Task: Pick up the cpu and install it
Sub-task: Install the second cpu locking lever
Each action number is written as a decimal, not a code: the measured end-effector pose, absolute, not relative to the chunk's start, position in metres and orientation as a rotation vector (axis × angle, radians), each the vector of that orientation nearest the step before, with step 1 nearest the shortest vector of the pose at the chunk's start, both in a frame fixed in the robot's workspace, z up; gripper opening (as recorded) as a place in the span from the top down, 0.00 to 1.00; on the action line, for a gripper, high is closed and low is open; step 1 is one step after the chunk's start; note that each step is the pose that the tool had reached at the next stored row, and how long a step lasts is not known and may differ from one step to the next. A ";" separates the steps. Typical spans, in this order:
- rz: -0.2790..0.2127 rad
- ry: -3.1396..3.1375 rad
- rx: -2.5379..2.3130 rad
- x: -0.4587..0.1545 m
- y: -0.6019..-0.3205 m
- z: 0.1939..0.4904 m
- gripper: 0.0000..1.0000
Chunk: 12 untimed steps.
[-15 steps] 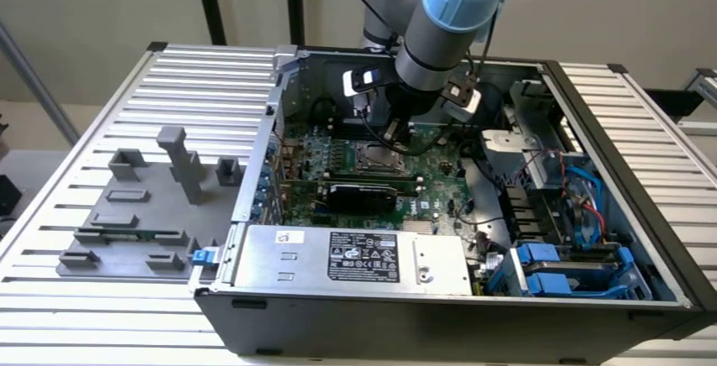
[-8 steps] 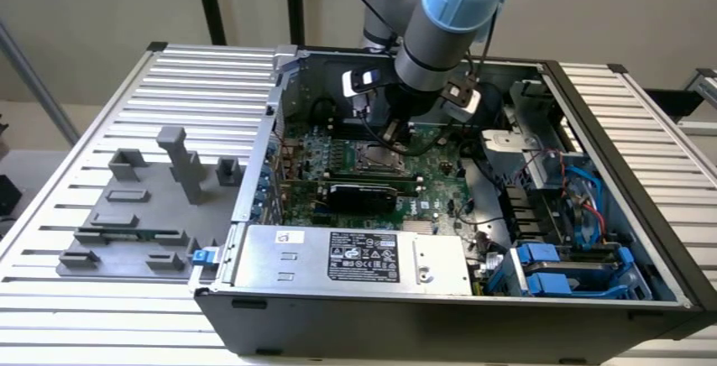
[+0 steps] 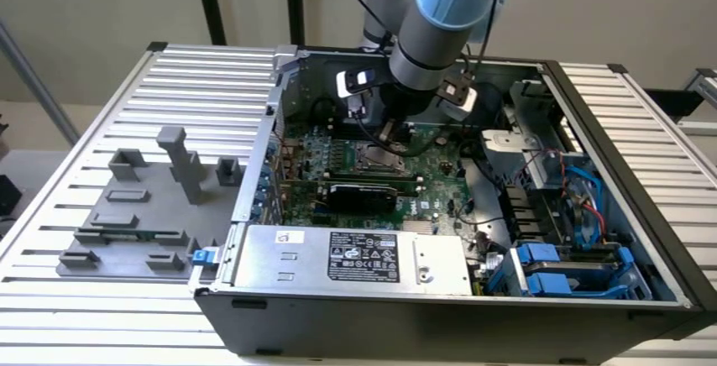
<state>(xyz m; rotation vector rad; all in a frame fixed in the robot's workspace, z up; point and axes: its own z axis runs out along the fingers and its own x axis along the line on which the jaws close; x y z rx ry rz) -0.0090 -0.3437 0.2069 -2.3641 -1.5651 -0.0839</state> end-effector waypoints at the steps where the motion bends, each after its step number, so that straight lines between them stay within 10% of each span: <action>1: -0.085 -1.570 -2.362 -0.011 -0.344 0.207 0.89; 12: -0.090 -1.583 -2.356 -0.020 -0.360 0.209 0.89</action>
